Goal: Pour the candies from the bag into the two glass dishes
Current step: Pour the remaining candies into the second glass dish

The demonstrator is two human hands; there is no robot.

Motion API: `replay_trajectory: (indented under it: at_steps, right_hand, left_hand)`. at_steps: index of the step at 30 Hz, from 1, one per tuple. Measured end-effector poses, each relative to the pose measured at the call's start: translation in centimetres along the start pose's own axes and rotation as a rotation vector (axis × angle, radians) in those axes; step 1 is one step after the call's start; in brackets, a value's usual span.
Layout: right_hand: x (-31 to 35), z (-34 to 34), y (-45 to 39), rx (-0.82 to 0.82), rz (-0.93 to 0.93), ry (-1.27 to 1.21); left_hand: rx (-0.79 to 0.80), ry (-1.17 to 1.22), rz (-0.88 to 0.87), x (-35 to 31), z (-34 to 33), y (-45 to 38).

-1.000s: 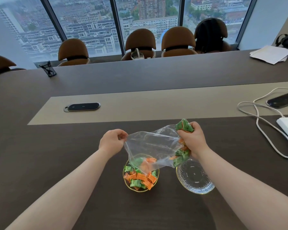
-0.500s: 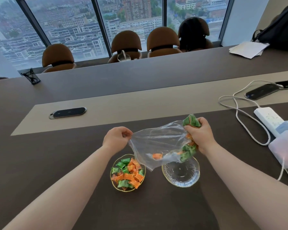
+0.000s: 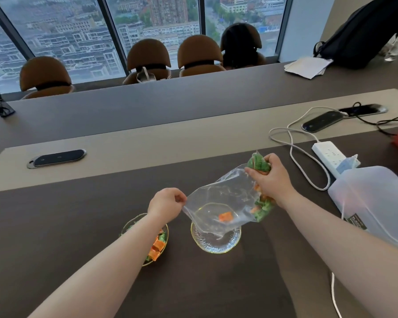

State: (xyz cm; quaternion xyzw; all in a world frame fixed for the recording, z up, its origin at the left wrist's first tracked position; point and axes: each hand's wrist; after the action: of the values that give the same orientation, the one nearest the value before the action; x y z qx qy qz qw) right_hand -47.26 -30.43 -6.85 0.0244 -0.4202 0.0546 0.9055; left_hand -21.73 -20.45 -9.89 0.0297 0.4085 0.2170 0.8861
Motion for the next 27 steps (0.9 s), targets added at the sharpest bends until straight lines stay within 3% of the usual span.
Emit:
replay_trajectory:
  at_steps: [6, 14, 21, 27]
  right_hand:
    - [0.4, -0.3, -0.7, 0.085, 0.164, 0.253]
    - [2.0, -1.2, -1.1, 0.258, 0.300, 0.337]
    - [2.8, -1.9, -1.4, 0.280, 0.373, 0.354]
    - [3.1, -2.2, -1.3, 0.305, 0.393, 0.357]
  left_hand:
    - [0.050, -0.076, 0.088, 0.9, -2.6, 1.0]
    - [0.227, -0.206, 0.183, 1.6, -3.6, 1.3]
    - [0.106, 0.230, -0.035, -3.0, -1.6, 0.4]
    - [0.140, 0.507, -0.134, -7.8, -1.4, 0.7]
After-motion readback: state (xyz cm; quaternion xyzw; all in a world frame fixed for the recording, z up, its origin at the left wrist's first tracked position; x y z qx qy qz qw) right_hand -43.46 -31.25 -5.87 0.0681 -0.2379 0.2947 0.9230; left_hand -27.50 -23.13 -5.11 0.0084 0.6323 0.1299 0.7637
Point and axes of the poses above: each hand's wrist, its own y-axis away from the middle knuckle, its own z-axis out of the back of the hand, x = y × z, and after that the axes turned 15 degrees about y, right-handed
